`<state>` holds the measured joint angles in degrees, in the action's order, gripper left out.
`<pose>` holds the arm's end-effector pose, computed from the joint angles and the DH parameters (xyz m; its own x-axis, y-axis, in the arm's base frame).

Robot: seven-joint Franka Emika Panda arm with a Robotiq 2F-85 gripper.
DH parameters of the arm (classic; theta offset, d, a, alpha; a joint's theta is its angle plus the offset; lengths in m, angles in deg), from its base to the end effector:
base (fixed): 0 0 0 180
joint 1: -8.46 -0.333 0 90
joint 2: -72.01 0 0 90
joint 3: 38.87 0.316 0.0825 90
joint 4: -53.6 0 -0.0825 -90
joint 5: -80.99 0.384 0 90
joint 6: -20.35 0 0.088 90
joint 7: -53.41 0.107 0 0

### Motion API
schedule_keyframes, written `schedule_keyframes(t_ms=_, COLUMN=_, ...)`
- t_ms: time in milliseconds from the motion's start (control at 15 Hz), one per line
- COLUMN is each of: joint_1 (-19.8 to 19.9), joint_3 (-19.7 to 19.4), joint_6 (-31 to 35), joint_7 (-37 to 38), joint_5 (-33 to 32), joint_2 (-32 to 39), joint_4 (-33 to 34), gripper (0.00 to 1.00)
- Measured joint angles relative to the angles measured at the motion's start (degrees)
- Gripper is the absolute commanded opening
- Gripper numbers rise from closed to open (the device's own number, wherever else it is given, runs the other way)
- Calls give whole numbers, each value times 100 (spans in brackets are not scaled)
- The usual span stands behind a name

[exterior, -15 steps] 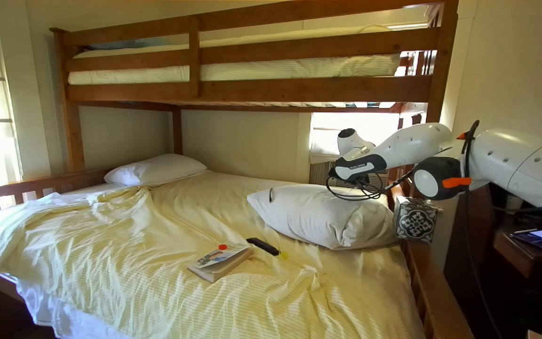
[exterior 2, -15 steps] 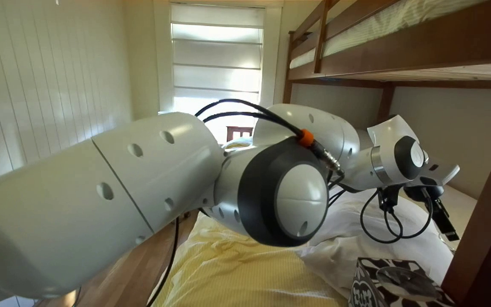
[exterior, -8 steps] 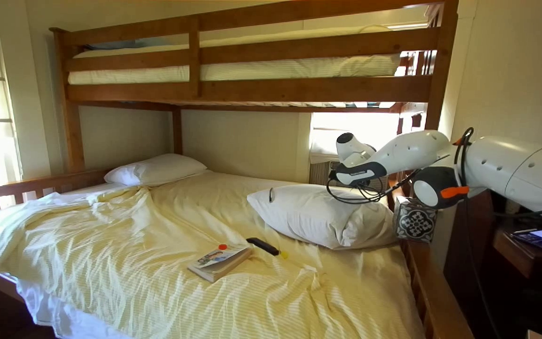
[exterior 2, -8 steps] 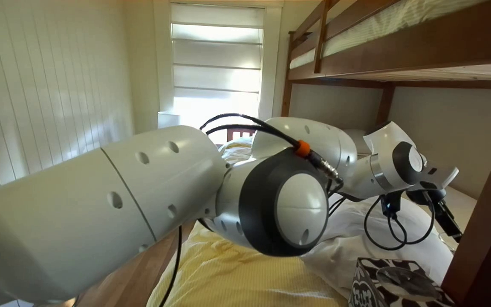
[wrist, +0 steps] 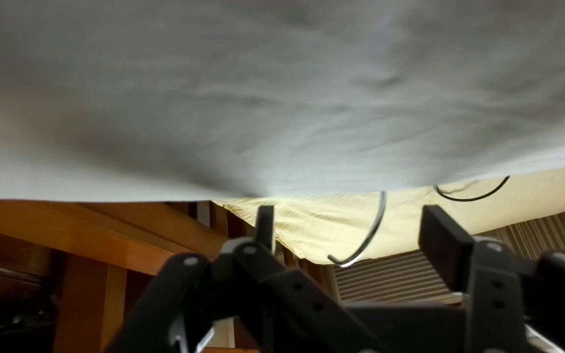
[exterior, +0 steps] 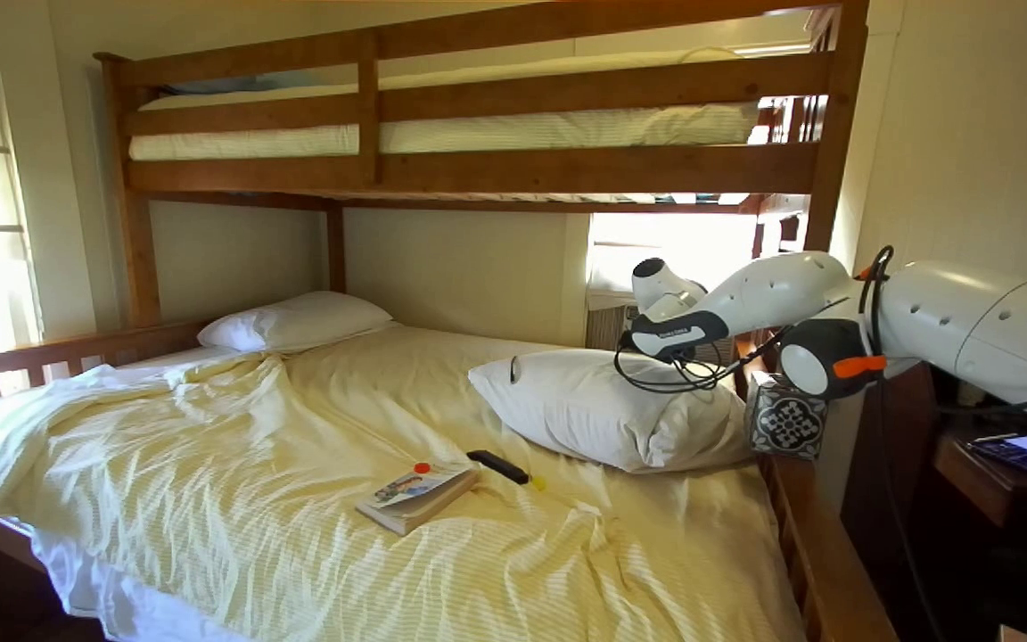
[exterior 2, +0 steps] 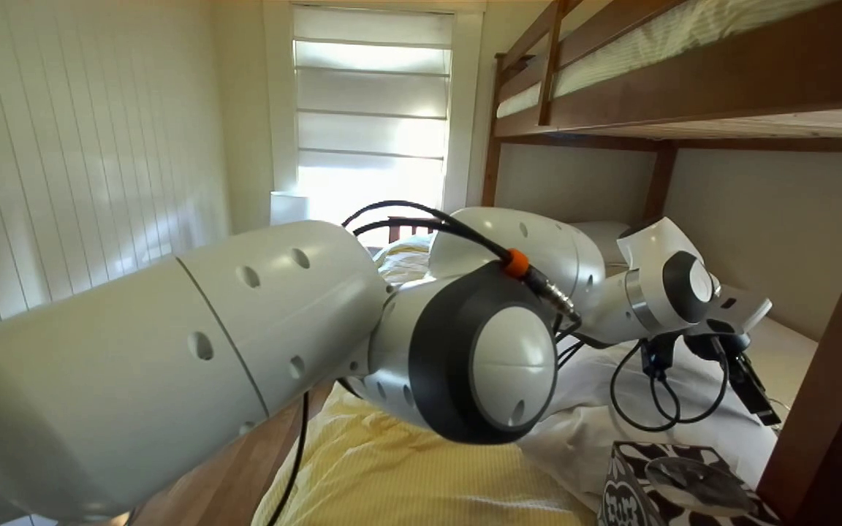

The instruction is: Pick up the hanger and lean it on the pillow

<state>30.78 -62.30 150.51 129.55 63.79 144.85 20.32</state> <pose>0.7205 -0.4402 0.2872 -0.0830 -0.7275 0.6811 -0.9899 -0.0187 -0.1406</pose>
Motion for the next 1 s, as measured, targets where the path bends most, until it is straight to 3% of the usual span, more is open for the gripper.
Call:
schedule_keyframes(t_ms=400, joint_1=9, joint_3=36, joint_6=-124, joint_7=8, joint_5=21, joint_2=0, joint_4=19, gripper=4)
schedule_keyframes(t_ms=533, joint_1=8, joint_3=48, joint_6=-173, joint_7=22, joint_5=23, joint_2=-1, joint_4=61, gripper=0)
schedule_keyframes(t_ms=1000, joint_1=44, joint_3=89, joint_6=-274, joint_7=105, joint_5=59, joint_2=-104, joint_4=244, gripper=1)
